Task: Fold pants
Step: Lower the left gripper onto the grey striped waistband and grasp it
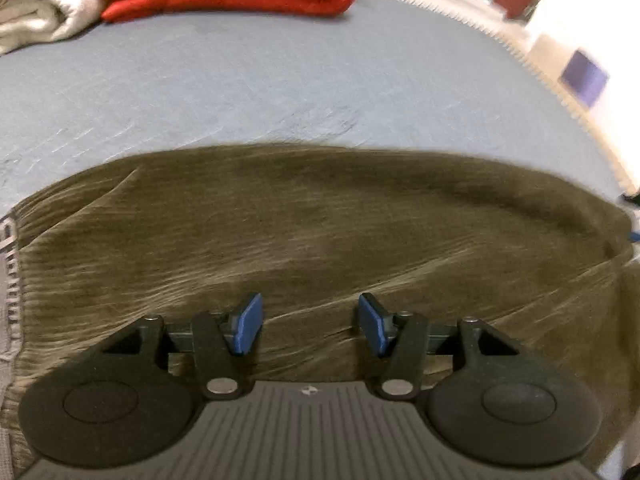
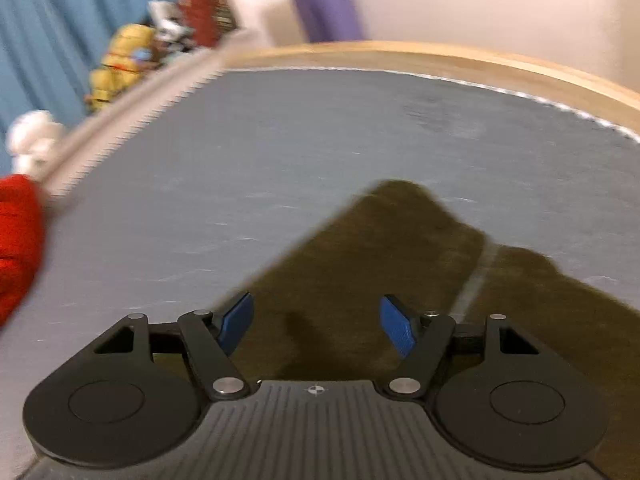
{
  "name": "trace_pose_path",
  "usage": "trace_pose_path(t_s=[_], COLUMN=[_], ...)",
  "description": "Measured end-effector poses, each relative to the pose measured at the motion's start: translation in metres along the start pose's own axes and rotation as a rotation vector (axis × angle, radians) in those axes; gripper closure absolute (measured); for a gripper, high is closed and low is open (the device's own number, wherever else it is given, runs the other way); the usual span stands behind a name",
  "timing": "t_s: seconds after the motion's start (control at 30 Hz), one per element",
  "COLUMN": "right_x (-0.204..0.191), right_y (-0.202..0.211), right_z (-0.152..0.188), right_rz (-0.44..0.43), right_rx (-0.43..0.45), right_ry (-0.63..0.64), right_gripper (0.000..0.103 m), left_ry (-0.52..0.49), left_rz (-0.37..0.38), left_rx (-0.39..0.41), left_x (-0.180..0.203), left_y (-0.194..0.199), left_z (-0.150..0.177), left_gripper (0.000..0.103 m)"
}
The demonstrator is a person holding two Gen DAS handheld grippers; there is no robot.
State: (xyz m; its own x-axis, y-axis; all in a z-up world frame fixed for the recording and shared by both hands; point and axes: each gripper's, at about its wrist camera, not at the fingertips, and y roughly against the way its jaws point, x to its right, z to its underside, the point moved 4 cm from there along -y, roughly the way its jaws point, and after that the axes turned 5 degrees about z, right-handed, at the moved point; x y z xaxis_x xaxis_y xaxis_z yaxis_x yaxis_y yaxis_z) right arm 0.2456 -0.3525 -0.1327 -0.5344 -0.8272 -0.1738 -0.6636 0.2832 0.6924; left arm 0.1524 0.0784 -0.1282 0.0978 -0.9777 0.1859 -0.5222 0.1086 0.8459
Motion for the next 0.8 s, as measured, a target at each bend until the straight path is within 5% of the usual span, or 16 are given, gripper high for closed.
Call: trace_pose_path(t_s=[0.13, 0.3, 0.47, 0.63, 0.8], right_x=[0.004, -0.002, -0.023, -0.041, -0.038], right_y=[-0.014, 0.028, 0.099, 0.163, 0.196], right_z=[0.000, -0.008, -0.010, 0.014, 0.051], right_rz=[0.039, -0.004, -0.140, -0.257, -0.299], right_rx=[-0.054, 0.012, 0.140, 0.179, 0.213], right_ry=[-0.035, -0.086, -0.031, 0.142, 0.323], right_gripper=[0.025, 0.025, 0.023, 0.015, 0.011], left_ry=[0.025, 0.085, 0.308, 0.426, 0.412], left_rz=[-0.008, -0.053, -0.157, -0.243, -0.186], left_rx=[-0.027, 0.152, 0.267, 0.257, 0.207], left_x=[-0.014, -0.044, -0.138, -0.204, -0.222], left_y=[-0.015, 0.028, 0.057, 0.062, 0.053], left_z=[0.012, -0.003, -0.013, -0.004, 0.006], left_gripper=[0.054, 0.053, 0.037, 0.029, 0.025])
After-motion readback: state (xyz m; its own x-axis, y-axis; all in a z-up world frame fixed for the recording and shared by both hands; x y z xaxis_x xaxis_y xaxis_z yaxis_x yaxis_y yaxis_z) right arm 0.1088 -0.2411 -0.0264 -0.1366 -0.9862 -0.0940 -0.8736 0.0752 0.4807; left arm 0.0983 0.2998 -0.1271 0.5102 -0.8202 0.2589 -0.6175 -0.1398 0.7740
